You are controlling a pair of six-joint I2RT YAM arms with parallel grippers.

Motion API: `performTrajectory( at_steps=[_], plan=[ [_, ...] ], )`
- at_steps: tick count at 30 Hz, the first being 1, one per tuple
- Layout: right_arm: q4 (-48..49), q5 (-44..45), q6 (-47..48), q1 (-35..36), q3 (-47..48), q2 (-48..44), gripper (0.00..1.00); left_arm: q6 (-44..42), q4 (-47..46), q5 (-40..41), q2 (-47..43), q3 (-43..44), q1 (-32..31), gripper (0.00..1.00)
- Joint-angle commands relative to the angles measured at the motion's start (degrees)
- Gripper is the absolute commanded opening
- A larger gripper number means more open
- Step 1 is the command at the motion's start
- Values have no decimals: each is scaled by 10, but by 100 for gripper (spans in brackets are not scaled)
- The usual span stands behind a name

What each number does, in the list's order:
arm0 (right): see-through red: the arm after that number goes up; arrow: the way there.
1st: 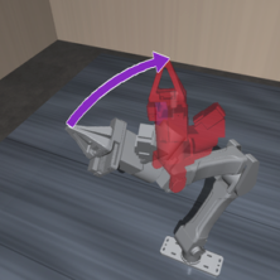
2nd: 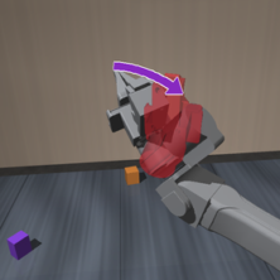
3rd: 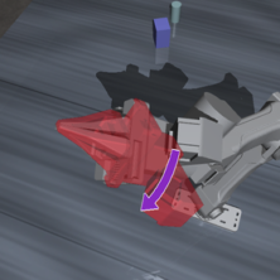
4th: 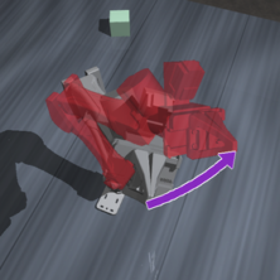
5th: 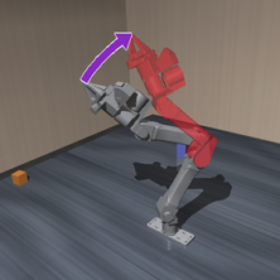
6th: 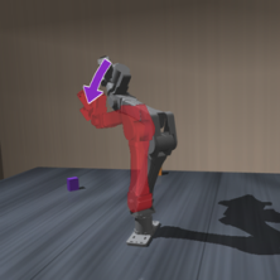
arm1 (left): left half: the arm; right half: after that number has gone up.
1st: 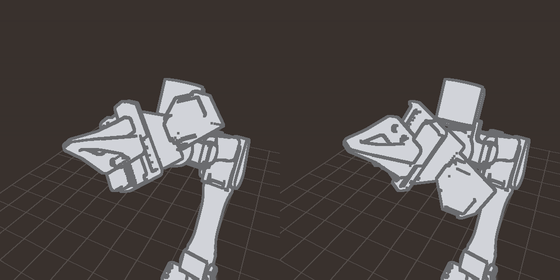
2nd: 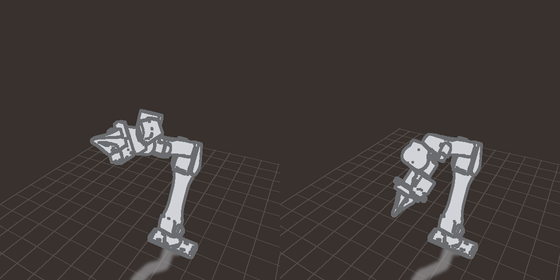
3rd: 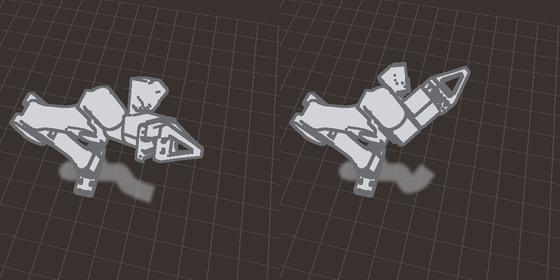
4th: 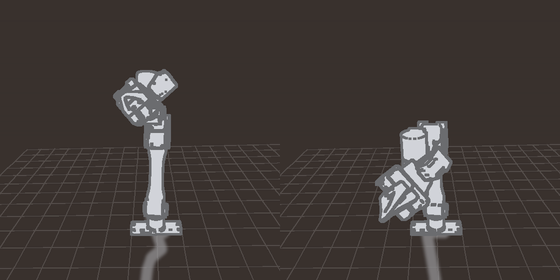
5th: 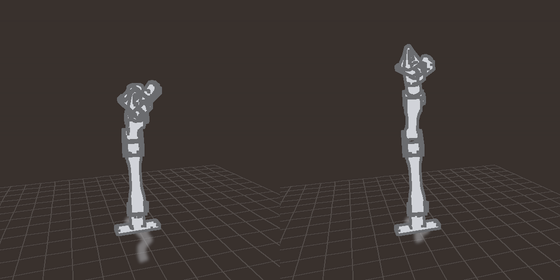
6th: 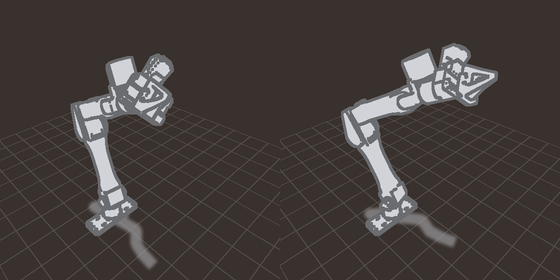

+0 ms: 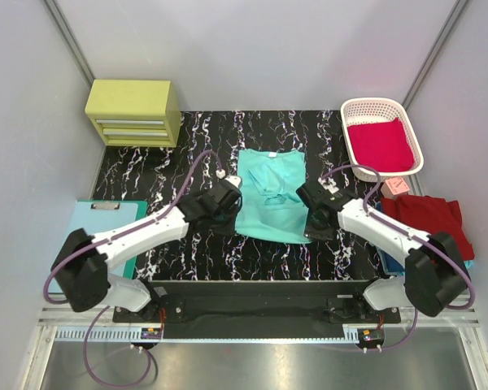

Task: Fold and stack the t-shirts
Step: Grab one side of the 2/3 rectangular tshirt with both arms, then fold the long partially folded tshirt into a neat square

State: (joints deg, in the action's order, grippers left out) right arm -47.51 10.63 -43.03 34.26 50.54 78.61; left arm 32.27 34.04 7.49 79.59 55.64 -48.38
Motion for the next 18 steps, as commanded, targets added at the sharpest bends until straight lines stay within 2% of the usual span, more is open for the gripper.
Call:
performTrajectory(
  at_steps=[1,11,18],
  plan=[
    [-50,47,-15,3,42,-32,0,10,39,35,-41,22,0,0],
    [-71,84,-6,3,116,-24,0,1,55,60,-27,86,0,0],
    [-51,110,17,3,173,58,0,-12,52,76,19,119,7,0]
  ],
)
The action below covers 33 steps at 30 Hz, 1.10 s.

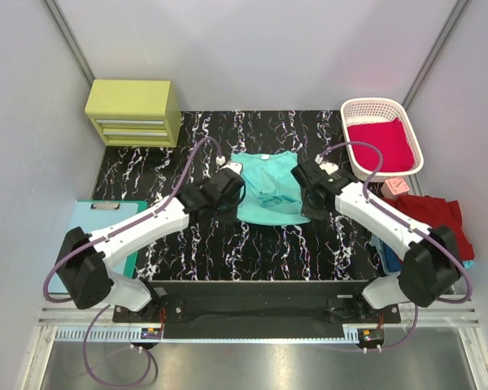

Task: Fold and stack the t-shirts
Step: Fold the long partially folded tshirt into a neat square

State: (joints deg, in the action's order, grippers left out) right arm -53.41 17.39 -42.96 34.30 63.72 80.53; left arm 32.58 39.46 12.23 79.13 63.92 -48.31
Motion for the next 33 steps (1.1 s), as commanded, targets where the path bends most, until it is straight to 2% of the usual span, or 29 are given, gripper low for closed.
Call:
performTrajectory(
  at_steps=[1,17,26,33],
  plan=[
    [9,48,19,1,58,47,0,-16,-3,30,26,40,11,0],
    [34,112,81,-55,235,163,0,-75,-15,44,91,151,111,0],
    [53,137,102,-78,331,273,0,-104,-20,48,202,261,149,0],
    [55,145,116,-85,445,356,0,-103,-21,35,279,353,171,0]
  ],
)
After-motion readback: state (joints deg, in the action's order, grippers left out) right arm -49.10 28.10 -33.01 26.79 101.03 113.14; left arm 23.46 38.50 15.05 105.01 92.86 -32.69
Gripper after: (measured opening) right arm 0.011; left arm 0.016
